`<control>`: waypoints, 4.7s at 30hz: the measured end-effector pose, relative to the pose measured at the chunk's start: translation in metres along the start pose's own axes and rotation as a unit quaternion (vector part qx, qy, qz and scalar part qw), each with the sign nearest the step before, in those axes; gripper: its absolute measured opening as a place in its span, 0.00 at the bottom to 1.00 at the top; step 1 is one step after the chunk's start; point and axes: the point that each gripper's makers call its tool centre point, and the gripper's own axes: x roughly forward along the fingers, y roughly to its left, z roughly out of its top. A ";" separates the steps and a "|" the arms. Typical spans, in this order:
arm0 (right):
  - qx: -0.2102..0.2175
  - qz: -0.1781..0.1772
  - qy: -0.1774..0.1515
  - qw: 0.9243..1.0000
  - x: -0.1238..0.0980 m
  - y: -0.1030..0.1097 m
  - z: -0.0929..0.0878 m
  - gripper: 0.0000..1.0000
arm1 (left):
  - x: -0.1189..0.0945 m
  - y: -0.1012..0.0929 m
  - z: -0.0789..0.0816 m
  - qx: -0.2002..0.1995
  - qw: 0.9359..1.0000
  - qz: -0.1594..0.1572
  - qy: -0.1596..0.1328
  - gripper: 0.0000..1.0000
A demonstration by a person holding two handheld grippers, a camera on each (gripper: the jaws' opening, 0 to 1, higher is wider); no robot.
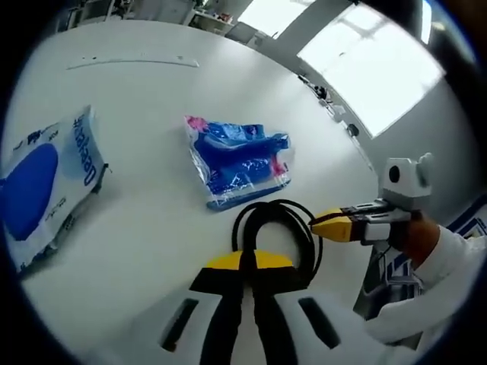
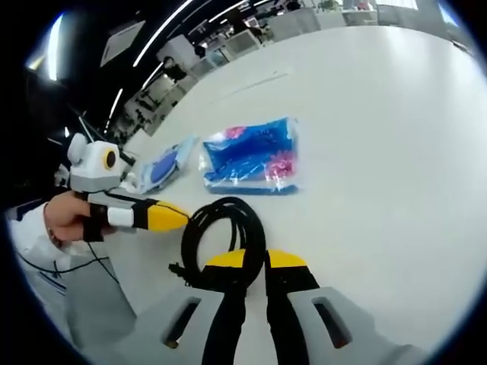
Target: Arrange the tabletop items into an orderly group along one side of the table until the central work area is clear of visible clutter.
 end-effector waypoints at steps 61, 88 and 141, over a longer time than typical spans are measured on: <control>-0.100 0.029 -0.097 0.990 -0.045 0.085 0.068 0.43 | -0.142 -0.024 0.027 0.128 0.985 -0.009 -0.119 0.43; -0.123 0.051 -0.108 0.985 -0.028 0.136 0.083 0.48 | -0.239 0.040 0.025 0.110 0.980 0.055 -0.156 0.53; -0.152 0.081 -0.077 0.982 0.034 0.186 0.101 0.45 | -0.290 0.138 0.043 0.087 0.975 0.121 -0.163 0.52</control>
